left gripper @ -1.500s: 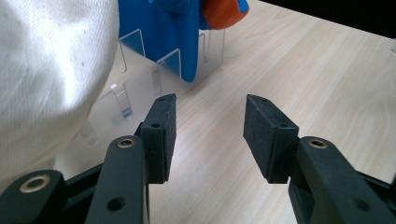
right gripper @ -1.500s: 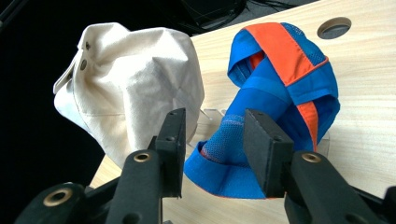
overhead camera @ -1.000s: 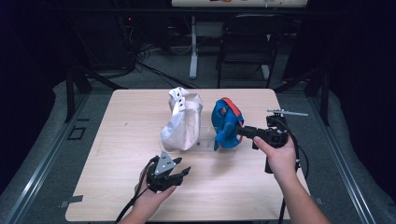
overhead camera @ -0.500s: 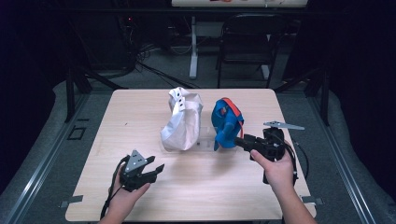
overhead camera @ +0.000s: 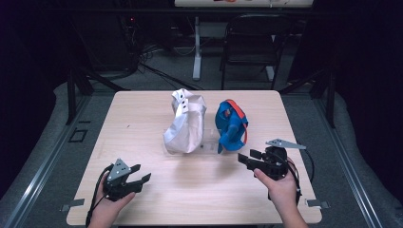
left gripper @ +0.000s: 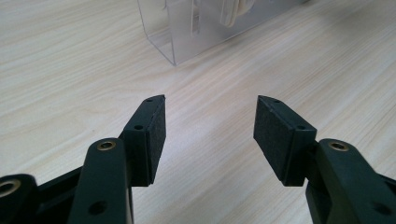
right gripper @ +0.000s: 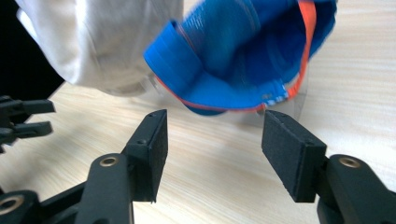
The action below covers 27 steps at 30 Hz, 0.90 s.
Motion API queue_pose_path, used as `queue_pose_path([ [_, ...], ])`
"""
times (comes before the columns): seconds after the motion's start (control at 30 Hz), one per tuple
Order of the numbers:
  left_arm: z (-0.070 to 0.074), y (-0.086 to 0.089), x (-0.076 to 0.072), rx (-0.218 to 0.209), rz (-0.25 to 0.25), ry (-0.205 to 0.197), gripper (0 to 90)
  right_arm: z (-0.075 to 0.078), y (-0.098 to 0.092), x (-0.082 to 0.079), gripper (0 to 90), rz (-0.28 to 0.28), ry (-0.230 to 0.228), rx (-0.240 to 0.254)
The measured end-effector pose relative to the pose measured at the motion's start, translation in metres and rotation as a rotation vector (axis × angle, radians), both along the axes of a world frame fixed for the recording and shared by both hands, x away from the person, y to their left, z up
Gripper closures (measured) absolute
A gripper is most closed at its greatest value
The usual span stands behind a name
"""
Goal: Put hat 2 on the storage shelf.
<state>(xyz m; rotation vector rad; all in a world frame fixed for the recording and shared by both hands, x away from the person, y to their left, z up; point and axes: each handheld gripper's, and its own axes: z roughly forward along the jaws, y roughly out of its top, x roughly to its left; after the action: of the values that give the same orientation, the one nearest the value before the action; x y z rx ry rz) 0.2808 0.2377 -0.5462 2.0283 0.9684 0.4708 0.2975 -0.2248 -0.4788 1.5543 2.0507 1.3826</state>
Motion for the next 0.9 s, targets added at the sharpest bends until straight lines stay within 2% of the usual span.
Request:
queue_pose_path([
  [0.03,-0.004,0.000,0.001,-0.005,-0.004,0.002,44.5,-0.008,0.000,-0.001,40.4,-0.014,-0.009,-0.038],
  [0.1,-0.006,0.000,0.001,-0.002,-0.004,0.003,44.6,-0.012,0.000,-0.002,40.5,-0.017,-0.010,-0.051],
  [0.13,-0.007,0.000,0.002,0.005,-0.007,0.006,44.5,-0.019,0.000,-0.004,42.2,-0.021,-0.014,-0.060],
  [0.17,-0.009,0.000,0.002,0.003,-0.005,-0.001,44.5,-0.019,0.000,-0.004,42.2,-0.021,-0.014,-0.060],
  [0.27,-0.013,0.001,0.003,-0.003,-0.007,0.008,44.5,-0.027,0.000,-0.007,43.3,-0.013,-0.023,-0.052],
  [0.33,-0.015,0.001,0.003,-0.001,-0.005,0.010,44.5,-0.033,0.001,-0.009,46.3,-0.002,0.000,-0.043],
  [0.37,-0.016,0.001,0.003,0.002,-0.003,0.008,44.5,-0.038,0.002,-0.011,47.2,-0.011,-0.003,-0.030],
  [0.63,-0.020,0.003,0.004,0.007,0.011,0.005,44.1,-0.056,0.009,-0.021,46.8,-0.009,-0.021,-0.042],
  [0.83,-0.023,0.005,0.005,0.021,0.024,0.015,44.0,-0.064,0.014,-0.021,45.3,-0.003,-0.027,-0.120],
  [0.9,-0.024,0.005,0.006,0.017,0.028,0.018,44.0,-0.066,0.014,-0.021,43.8,-0.012,-0.051,-0.125],
])
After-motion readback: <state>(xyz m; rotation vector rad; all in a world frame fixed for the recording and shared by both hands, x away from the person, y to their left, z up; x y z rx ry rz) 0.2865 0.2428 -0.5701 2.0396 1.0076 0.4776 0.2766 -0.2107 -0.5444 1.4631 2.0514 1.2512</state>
